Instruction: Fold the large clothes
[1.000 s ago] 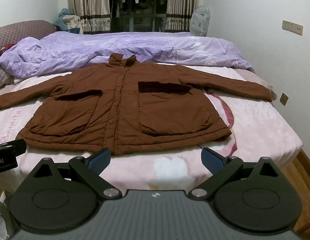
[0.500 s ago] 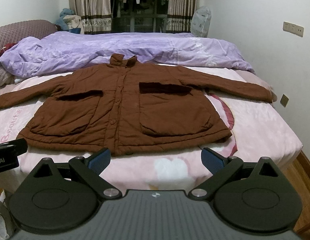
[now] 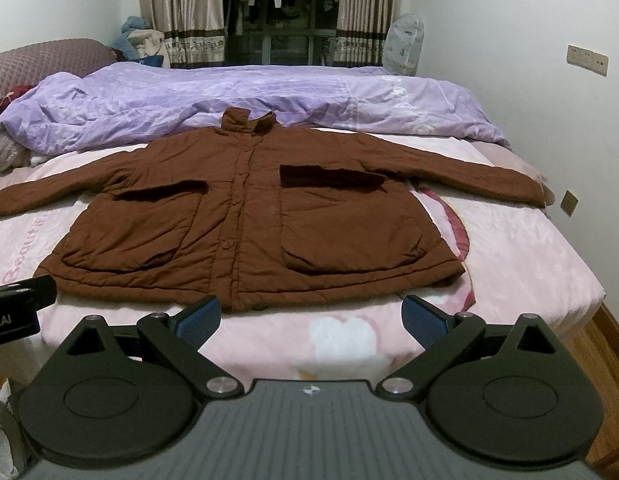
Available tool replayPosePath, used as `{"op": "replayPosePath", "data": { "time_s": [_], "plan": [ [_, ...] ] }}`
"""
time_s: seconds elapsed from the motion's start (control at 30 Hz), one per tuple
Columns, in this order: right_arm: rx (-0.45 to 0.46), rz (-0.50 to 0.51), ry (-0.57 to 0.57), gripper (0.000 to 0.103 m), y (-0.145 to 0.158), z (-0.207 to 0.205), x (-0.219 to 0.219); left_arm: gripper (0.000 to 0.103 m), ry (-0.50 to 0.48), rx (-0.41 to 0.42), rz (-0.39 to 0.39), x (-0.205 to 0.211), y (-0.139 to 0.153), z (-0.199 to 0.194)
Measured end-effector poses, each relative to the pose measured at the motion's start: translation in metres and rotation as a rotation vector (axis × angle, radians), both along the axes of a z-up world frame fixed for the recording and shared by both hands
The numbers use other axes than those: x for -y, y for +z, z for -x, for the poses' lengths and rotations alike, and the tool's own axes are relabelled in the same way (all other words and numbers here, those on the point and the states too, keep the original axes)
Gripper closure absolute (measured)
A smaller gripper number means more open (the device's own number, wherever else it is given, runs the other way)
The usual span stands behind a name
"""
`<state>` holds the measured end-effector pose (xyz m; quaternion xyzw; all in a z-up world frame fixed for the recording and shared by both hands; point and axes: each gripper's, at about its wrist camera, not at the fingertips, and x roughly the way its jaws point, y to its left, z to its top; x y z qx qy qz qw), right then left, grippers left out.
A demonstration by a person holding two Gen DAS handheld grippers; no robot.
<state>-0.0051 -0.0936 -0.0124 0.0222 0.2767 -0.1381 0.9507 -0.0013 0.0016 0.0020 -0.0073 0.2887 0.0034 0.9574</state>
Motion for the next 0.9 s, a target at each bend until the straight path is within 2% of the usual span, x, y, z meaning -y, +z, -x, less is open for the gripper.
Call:
{"op": "replayPosePath", "data": {
  "time_s": [0.9],
  "plan": [
    [-0.002, 0.001, 0.002, 0.000, -0.0012, 0.0009, -0.0018, 0.003, 0.001, -0.004, 0.003, 0.0025, -0.0015, -0.0004]
  ]
}}
